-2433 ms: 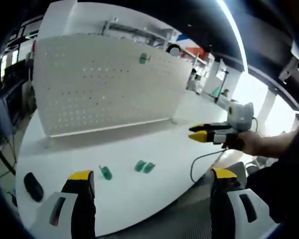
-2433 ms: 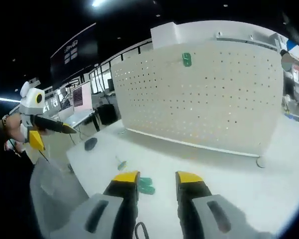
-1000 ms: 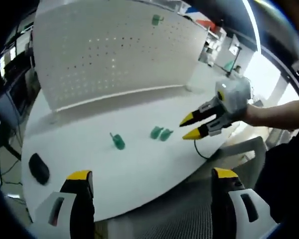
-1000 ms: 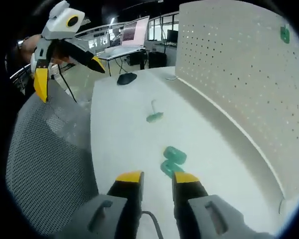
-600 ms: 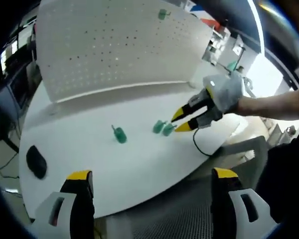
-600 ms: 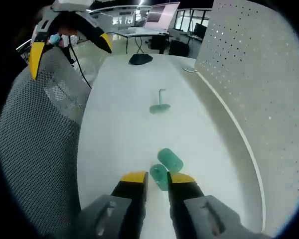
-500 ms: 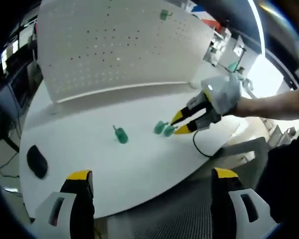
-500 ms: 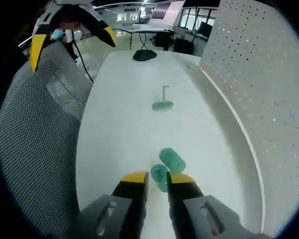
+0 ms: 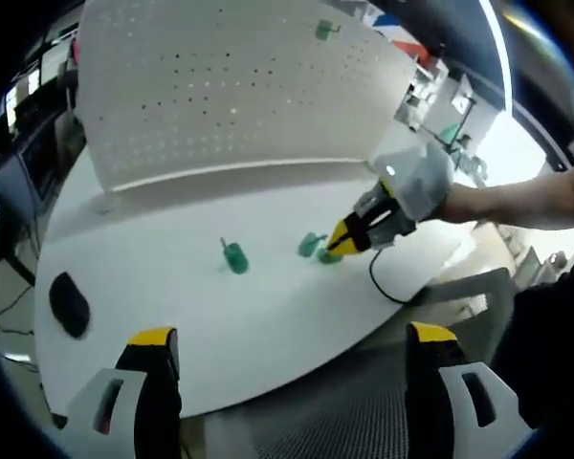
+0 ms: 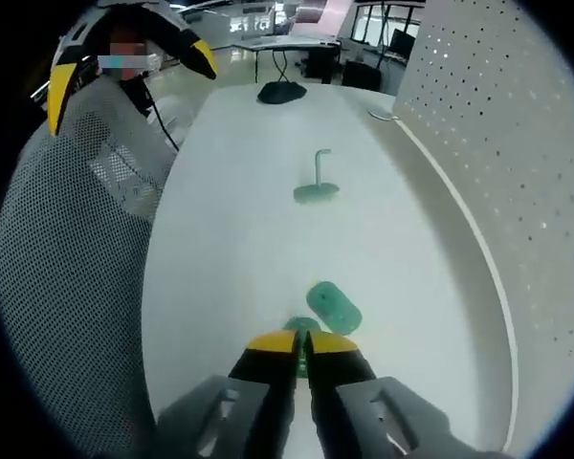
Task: Insert the hook assembly into the mounting plate slot until the hook locks in place.
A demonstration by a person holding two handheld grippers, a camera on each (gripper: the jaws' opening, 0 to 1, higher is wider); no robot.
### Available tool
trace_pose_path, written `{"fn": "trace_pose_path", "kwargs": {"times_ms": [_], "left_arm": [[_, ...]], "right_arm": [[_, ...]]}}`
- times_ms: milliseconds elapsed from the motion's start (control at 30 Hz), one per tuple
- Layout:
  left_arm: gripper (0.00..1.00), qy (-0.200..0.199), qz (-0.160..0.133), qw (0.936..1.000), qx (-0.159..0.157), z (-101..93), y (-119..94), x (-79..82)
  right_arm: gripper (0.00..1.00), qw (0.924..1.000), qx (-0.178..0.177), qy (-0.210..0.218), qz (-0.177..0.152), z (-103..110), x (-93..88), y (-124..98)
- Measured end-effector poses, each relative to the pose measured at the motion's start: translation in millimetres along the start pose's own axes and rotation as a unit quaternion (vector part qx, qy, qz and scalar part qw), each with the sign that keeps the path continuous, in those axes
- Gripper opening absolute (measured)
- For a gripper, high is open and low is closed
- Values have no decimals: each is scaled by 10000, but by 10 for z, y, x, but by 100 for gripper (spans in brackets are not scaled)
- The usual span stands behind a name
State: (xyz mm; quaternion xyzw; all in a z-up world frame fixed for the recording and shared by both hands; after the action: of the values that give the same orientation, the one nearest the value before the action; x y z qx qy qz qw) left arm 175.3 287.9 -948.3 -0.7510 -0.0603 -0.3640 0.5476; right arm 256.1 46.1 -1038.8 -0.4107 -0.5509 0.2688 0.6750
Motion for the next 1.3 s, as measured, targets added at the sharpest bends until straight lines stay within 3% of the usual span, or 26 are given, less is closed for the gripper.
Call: {"fn": "trace_pose_path", "kwargs": {"times_ms": [333, 633, 767, 1033, 1100, 1300], "left_arm": [[100, 85, 39, 9999, 58, 22, -26, 15], [100, 82, -111, 9999, 48, 1, -62, 90], [100, 140, -168, 9998, 38, -24, -74, 140], [100, 207, -330, 9992, -18, -89, -127, 244], [100, 203, -359, 9991, -70, -105, -137, 274], [99, 66, -628, 9976, -270, -193, -165, 437]], "right_arm": [[0, 9986, -54, 474, -234, -12, -5, -97], [0, 9919, -256, 1003, -730, -7, 55, -333], [0, 9761, -228, 1690, -1349, 10, 125, -470], [0, 9604, -306, 2143, -1756, 42, 126, -667], [0, 9524, -374, 2279, -1992, 62, 153, -738], [0, 9169, -649, 2644, -2919, 163, 325, -1003]]}}
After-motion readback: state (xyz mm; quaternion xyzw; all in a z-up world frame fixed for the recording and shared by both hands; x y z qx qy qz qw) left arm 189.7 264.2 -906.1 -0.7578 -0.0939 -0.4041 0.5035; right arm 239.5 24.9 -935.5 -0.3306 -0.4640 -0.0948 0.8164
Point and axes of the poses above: the point that each gripper's makers call its tool centre point, and the gripper's own axes: y roughly forward along the fingers, z roughly to its left, x roughly out of its top, the point moved 10 cm from there along -y, roughly backward along the fingers, and after that the axes turned 9 degrees about x, right-handed, at the moved point
